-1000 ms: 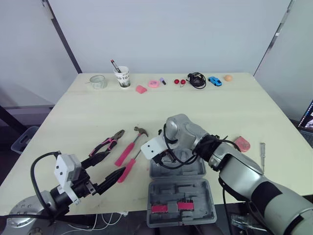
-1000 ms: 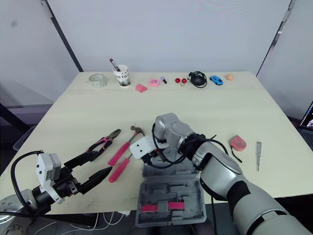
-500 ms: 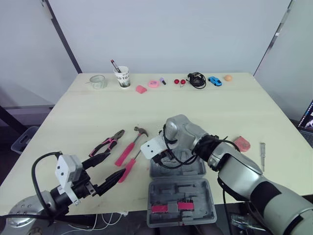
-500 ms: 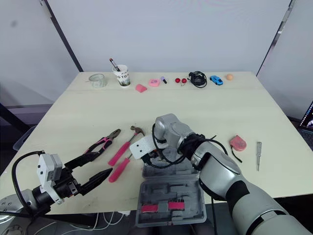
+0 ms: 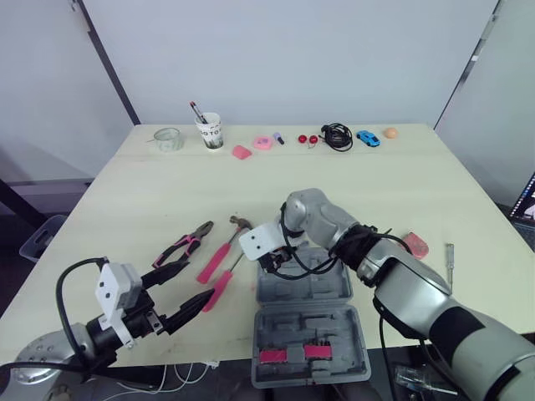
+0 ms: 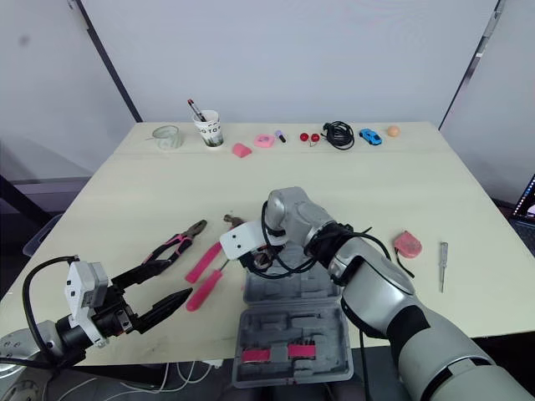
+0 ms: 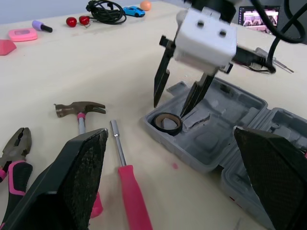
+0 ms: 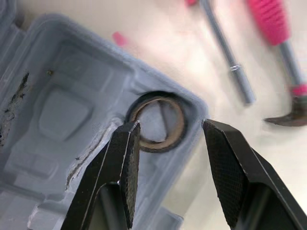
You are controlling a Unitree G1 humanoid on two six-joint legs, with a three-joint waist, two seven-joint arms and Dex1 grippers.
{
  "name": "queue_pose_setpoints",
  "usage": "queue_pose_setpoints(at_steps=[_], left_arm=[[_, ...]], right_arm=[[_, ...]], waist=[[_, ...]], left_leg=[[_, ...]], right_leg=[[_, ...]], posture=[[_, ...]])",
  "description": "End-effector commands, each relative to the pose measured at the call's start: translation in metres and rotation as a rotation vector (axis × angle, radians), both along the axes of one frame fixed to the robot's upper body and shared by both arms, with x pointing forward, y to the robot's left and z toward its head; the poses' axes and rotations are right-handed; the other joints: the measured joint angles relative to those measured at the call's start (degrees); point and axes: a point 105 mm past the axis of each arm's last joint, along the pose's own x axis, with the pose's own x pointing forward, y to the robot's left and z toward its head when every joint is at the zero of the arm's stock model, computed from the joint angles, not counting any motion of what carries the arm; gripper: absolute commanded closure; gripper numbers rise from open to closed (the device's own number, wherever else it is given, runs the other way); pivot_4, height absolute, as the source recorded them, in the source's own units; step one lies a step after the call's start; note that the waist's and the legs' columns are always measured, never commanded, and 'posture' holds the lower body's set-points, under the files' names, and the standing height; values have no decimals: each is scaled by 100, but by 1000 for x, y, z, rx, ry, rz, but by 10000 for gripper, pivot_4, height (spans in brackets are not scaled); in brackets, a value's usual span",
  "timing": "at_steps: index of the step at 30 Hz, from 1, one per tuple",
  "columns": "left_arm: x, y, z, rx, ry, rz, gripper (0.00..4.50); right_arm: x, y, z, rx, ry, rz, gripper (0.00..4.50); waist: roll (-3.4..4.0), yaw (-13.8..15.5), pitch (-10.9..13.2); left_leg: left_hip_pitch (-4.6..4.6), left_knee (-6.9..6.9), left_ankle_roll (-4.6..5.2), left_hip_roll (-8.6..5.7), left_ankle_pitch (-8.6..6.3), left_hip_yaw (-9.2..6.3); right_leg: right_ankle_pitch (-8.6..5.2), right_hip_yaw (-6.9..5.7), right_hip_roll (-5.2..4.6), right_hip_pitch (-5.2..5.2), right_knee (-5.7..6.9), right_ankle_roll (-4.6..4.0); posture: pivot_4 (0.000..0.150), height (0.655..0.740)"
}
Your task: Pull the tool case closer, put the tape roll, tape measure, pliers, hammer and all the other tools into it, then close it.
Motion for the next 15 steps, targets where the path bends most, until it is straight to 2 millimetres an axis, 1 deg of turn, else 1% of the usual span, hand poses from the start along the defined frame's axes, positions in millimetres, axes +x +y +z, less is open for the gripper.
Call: queue_pose_setpoints(at_steps=[1, 4, 8, 10, 15], left_arm=[[0, -4, 1, 10, -2, -34, 0], [1, -5, 2, 2, -5, -42, 0], [2, -7, 4, -10, -9, -67, 0], [4, -6, 4, -7, -10, -70, 0], [7, -5, 6, 4, -10, -86, 0]], right_arm=[[-1, -2, 26, 192, 57, -42, 23580], [-3, -7, 32, 368, 141, -124, 23580], [-6, -13, 27, 544, 245, -234, 23580], [-10, -11, 26, 609, 271, -244, 23580], [-15, -5, 5, 740, 384, -341, 23580]], waist=[[-1, 6, -1], [-8, 2, -5], [-8, 0, -5], [-6, -3, -4], [-7, -9, -4]], left_leg=[[0, 0, 0, -1, 0, -2], [-3, 0, 0, -2, 0, -8], [-3, -2, 0, -2, 0, -11], [-4, -2, 1, -2, 0, -12], [-3, -5, 1, -2, 0, -15]], right_leg=[[0, -3, -4, 1, 0, 0], [0, -10, -9, 2, -1, 1], [1, -12, -12, 2, 0, 0], [1, -13, -13, 2, 0, 0], [1, -15, -8, 2, 0, 0]], posture=[[1500, 7400], [1500, 7400], [1500, 7400], [1500, 7400], [1500, 7400]])
